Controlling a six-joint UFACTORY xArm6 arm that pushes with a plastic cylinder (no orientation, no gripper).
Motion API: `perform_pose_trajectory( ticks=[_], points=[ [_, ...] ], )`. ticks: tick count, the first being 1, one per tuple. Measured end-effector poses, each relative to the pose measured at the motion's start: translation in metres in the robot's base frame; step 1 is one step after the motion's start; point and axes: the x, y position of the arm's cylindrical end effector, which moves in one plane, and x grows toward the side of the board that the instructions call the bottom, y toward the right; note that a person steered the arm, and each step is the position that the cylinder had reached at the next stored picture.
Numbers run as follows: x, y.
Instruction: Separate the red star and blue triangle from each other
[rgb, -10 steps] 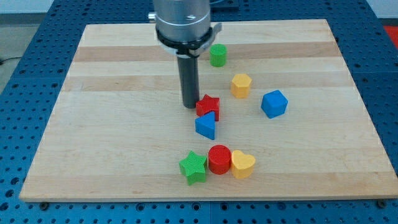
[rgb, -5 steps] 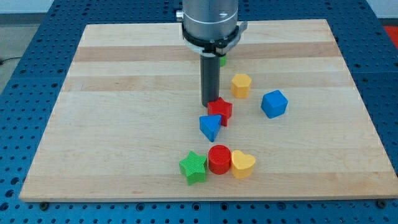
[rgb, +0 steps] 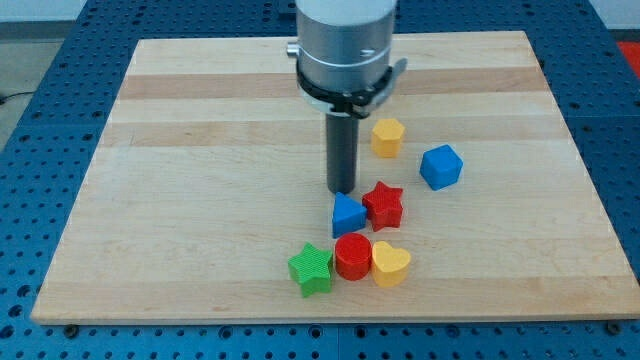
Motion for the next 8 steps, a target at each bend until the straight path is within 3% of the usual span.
perform_pose_trajectory(
  ticks=[2,5,6,8],
  points=[
    [0.009,-0.046],
    [0.061,0.004],
    [0.062,0.01],
    [0.014,0.009]
  ],
)
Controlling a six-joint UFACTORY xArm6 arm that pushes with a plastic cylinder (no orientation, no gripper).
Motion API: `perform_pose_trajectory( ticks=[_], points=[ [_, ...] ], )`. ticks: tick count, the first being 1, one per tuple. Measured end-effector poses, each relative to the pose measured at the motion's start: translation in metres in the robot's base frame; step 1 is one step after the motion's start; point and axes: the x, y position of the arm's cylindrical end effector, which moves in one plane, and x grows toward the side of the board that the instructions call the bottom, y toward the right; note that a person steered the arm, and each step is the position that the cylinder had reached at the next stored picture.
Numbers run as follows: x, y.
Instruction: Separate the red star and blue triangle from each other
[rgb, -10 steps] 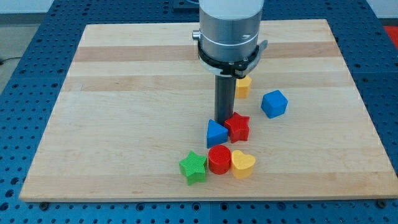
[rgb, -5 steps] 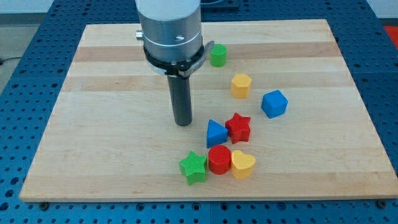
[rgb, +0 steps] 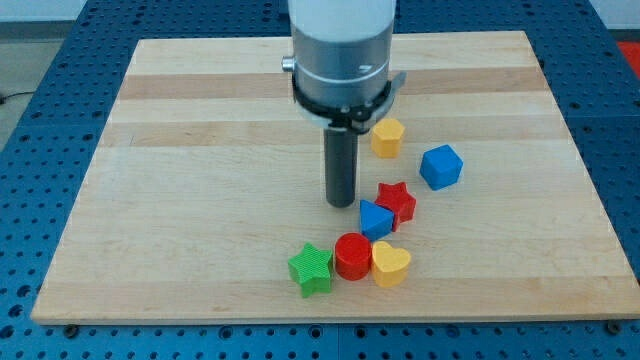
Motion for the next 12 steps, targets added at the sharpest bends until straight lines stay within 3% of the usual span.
perform_pose_trajectory(
  ticks=[5,7,8,9,11,12],
  points=[
    [-0.002,0.054],
    [0.031,0.078],
    [0.015,0.077],
    [-0.002,0.042],
    [-0.001,-0.111],
    [-0.055,-0.151]
  ],
)
